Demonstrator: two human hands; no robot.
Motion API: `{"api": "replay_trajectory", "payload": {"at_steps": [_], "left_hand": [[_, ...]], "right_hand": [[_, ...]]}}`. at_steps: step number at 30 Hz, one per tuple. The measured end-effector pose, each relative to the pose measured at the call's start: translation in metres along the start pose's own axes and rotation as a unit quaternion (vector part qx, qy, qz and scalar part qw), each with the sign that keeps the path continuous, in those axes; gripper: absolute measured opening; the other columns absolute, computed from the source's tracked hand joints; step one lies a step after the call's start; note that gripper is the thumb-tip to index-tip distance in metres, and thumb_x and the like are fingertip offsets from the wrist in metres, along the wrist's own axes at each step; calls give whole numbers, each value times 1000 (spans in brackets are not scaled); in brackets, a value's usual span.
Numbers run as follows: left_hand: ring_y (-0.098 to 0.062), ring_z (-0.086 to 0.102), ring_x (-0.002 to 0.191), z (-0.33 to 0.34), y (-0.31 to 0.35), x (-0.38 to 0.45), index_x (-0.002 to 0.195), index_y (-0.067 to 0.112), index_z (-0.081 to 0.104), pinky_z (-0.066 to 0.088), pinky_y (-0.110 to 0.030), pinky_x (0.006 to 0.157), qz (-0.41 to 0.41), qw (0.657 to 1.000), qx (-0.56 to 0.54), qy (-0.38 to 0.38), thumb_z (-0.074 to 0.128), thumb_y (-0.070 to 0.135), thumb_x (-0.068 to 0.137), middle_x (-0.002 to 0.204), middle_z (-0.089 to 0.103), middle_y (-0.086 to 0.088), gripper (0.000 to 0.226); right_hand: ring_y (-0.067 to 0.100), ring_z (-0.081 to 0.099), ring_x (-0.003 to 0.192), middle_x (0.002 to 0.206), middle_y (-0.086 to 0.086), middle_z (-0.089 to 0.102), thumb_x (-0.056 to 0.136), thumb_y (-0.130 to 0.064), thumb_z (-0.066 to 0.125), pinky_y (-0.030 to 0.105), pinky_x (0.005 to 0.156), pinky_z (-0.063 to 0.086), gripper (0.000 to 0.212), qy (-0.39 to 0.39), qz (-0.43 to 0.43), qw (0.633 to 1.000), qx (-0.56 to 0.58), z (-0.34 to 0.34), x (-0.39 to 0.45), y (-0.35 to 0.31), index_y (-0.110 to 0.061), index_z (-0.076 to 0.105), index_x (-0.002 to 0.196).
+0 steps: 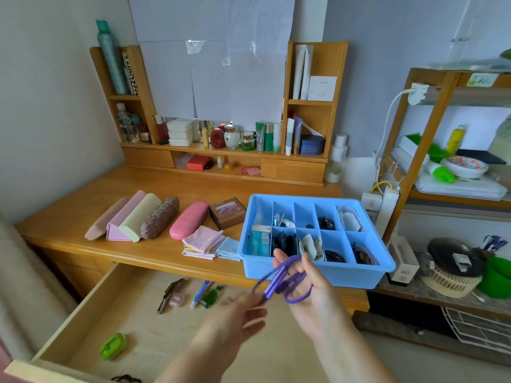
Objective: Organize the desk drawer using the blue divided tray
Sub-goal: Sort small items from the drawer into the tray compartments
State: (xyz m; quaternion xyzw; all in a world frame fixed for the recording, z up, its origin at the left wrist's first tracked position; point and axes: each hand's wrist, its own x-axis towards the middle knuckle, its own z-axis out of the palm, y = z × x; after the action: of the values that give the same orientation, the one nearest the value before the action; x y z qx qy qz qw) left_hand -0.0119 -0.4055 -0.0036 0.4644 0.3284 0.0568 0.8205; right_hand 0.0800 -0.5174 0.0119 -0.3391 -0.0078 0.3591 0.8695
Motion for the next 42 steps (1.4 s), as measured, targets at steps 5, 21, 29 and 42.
{"api": "replay_trajectory", "payload": {"at_steps": [5, 21, 29, 42], "left_hand": [[-24, 69, 72, 18, -6, -9, 86, 5, 50, 57, -35, 66, 7, 998, -15, -67, 50, -9, 88, 80, 70, -14, 15], [8, 57, 96, 74, 11, 7, 127, 33, 52, 41, -6, 81, 427, 825, 371, 9, 65, 31, 87, 109, 61, 22, 43], [-16, 55, 103, 92, 46, 42, 139, 27, 40, 43, -22, 84, 510, 680, 523, -63, 48, 19, 95, 123, 51, 2, 46], [-12, 62, 95, 138, 85, 130, 106, 28, 70, 50, -23, 86, 450, 765, 460, -28, 48, -9, 84, 101, 65, -1, 49]], "right_hand": [[16, 52, 51, 55, 2, 52, 90, -32, 56, 32, 59, 44, 32, 76, 4, 997, 22, 6, 10, -6, -11, 50, 67], [15, 71, 62, 62, 3, 69, 89, -31, 63, 29, 46, 54, 26, 137, -11, 990, 8, 18, 28, -38, -9, 61, 75], [18, 69, 83, 100, 9, 73, 96, -45, 44, 29, 61, 50, 50, 144, 47, 988, -40, 25, 65, -64, -4, 74, 90], [17, 47, 40, 51, 7, 50, 99, -23, 43, 18, 39, 41, 29, 155, 67, 985, -36, 12, 148, -122, -6, 47, 76]]}}
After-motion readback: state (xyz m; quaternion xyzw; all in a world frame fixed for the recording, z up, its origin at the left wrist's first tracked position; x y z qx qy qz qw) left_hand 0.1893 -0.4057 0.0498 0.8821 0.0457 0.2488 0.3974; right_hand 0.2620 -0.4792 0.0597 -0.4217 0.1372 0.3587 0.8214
